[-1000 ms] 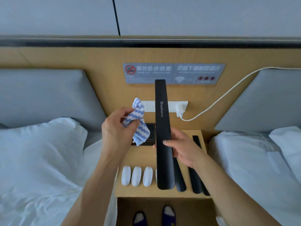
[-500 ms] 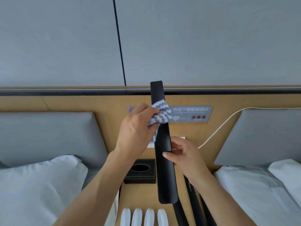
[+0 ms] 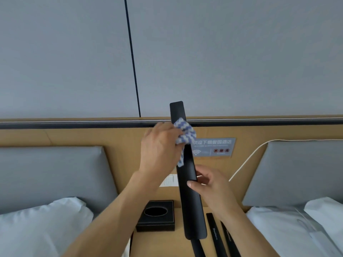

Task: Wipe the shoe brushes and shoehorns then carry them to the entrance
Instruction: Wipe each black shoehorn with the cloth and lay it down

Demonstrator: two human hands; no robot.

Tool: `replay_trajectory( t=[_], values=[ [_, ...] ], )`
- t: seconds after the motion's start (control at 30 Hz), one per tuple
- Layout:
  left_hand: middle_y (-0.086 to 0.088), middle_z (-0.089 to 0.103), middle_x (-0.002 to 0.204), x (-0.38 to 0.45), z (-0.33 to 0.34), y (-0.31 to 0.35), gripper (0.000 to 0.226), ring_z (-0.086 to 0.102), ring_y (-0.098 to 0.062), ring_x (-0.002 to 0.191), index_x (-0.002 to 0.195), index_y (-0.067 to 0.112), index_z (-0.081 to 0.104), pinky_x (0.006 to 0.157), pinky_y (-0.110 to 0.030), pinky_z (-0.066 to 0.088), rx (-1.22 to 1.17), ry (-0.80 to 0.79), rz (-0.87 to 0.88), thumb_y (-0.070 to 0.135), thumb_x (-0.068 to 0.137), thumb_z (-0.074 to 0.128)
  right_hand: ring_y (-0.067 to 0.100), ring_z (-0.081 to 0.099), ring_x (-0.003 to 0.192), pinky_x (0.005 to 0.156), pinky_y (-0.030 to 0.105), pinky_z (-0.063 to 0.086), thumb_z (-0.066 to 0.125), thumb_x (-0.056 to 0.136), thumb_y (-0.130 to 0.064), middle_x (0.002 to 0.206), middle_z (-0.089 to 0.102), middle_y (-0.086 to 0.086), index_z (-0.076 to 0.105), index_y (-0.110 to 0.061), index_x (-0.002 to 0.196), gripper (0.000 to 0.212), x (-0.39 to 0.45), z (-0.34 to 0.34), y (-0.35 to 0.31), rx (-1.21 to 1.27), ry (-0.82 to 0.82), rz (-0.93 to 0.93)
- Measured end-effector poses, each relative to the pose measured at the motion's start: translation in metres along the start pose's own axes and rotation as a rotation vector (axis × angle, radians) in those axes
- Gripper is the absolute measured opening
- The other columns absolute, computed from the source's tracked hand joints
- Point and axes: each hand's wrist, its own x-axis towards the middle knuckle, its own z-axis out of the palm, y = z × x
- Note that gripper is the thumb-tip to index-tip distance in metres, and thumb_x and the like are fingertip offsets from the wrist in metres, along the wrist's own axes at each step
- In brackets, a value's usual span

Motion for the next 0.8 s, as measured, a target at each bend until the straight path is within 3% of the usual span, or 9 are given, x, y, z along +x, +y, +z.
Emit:
replay_trajectory(
  t=[0.07, 0.13, 0.2, 0.27, 0.37, 0.43, 0.57, 0.7, 0.8],
  values=[
    [-0.004, 0.063, 0.082, 0.025, -0.008, -0.003, 0.006, 0.057, -0.027, 0.08, 0.082, 0.01, 0.071, 0.067, -0.031, 0.036, 0.045, 0.038, -0.032, 0.014, 0.081, 0.068, -0.017, 0.063, 0.089, 0.07, -0.001, 0.045, 0.076, 0.085, -0.009, 0.091, 0.066, -0.043, 0.061, -0.073, 0.091, 0.066, 0.0, 0.0, -0.008, -0.016, 0.009, -0.042],
    [-0.004, 0.063, 0.089, 0.049, -0.015, -0.006, 0.013, 0.057, -0.028, 0.086, 0.088, 0.011, 0.072, 0.07, -0.032, 0.034, 0.088, 0.061, -0.044, 0.02, 0.086, 0.063, -0.027, 0.056, 0.089, 0.068, -0.008, 0.037, 0.076, 0.085, -0.007, 0.088, 0.058, -0.053, 0.053, -0.082, 0.089, 0.078, 0.0, 0.0, -0.012, -0.023, 0.004, -0.077],
    [-0.005, 0.064, 0.095, 0.069, -0.022, -0.008, 0.018, 0.057, -0.028, 0.092, 0.095, 0.013, 0.073, 0.073, -0.034, 0.035, 0.118, 0.074, -0.044, 0.024, 0.089, 0.061, -0.026, 0.057, 0.089, 0.068, -0.007, 0.038, 0.076, 0.085, -0.007, 0.087, 0.06, -0.052, 0.058, -0.077, 0.089, 0.073, 0.003, 0.0, -0.012, -0.042, 0.013, -0.109],
    [-0.005, 0.065, 0.099, 0.087, -0.028, -0.008, 0.021, 0.057, -0.029, 0.096, 0.1, 0.014, 0.074, 0.077, -0.036, 0.04, 0.14, 0.092, -0.034, 0.026, 0.09, 0.06, -0.016, 0.063, 0.092, 0.07, -0.002, 0.044, 0.076, 0.086, -0.013, 0.091, 0.067, -0.04, 0.069, -0.058, 0.091, 0.046, 0.009, -0.001, -0.011, -0.072, 0.005, -0.113],
    [-0.005, 0.065, 0.098, 0.105, -0.035, -0.007, 0.02, 0.057, -0.029, 0.096, 0.099, 0.015, 0.073, 0.076, -0.035, 0.04, 0.156, 0.127, -0.027, 0.028, 0.09, 0.06, -0.008, 0.065, 0.091, 0.072, 0.005, 0.05, 0.077, 0.086, -0.019, 0.093, 0.072, -0.028, 0.069, -0.047, 0.095, 0.031, 0.017, -0.004, -0.015, -0.093, 0.026, -0.103],
    [-0.005, 0.064, 0.098, 0.111, -0.038, -0.004, 0.018, 0.057, -0.028, 0.094, 0.098, 0.015, 0.073, 0.075, -0.034, 0.038, 0.151, 0.154, -0.018, 0.026, 0.089, 0.061, -0.005, 0.067, 0.089, 0.075, 0.009, 0.053, 0.077, 0.085, -0.017, 0.09, 0.073, -0.024, 0.069, -0.045, 0.097, 0.031, 0.023, -0.005, -0.019, -0.093, 0.039, -0.119],
    [-0.004, 0.064, 0.099, 0.105, -0.035, 0.003, 0.017, 0.058, -0.029, 0.092, 0.1, 0.016, 0.073, 0.074, -0.033, 0.036, 0.125, 0.157, -0.005, 0.022, 0.087, 0.065, -0.013, 0.062, 0.093, 0.073, 0.002, 0.046, 0.078, 0.085, -0.016, 0.09, 0.066, -0.04, 0.063, -0.054, 0.084, 0.042, 0.029, -0.008, -0.027, -0.107, 0.051, -0.146],
    [-0.002, 0.064, 0.095, 0.087, -0.023, 0.011, 0.016, 0.059, -0.027, 0.088, 0.098, 0.016, 0.074, 0.071, -0.03, 0.034, 0.114, 0.106, 0.017, 0.023, 0.086, 0.065, -0.003, 0.059, 0.074, 0.061, 0.008, 0.044, 0.078, 0.084, -0.02, 0.073, 0.064, -0.028, 0.06, -0.056, 0.073, 0.042, 0.038, -0.01, -0.027, -0.107, 0.067, -0.146],
    [0.0, 0.062, 0.093, 0.071, -0.012, 0.019, 0.015, 0.06, -0.023, 0.085, 0.096, 0.017, 0.073, 0.068, -0.029, 0.032, 0.109, 0.054, 0.04, 0.026, 0.088, 0.064, 0.008, 0.058, 0.065, 0.063, 0.017, 0.049, 0.077, 0.083, -0.015, 0.076, 0.069, -0.021, 0.068, -0.048, 0.086, 0.034, 0.042, -0.01, -0.03, 0.019, 0.075, -0.116]
  ],
)
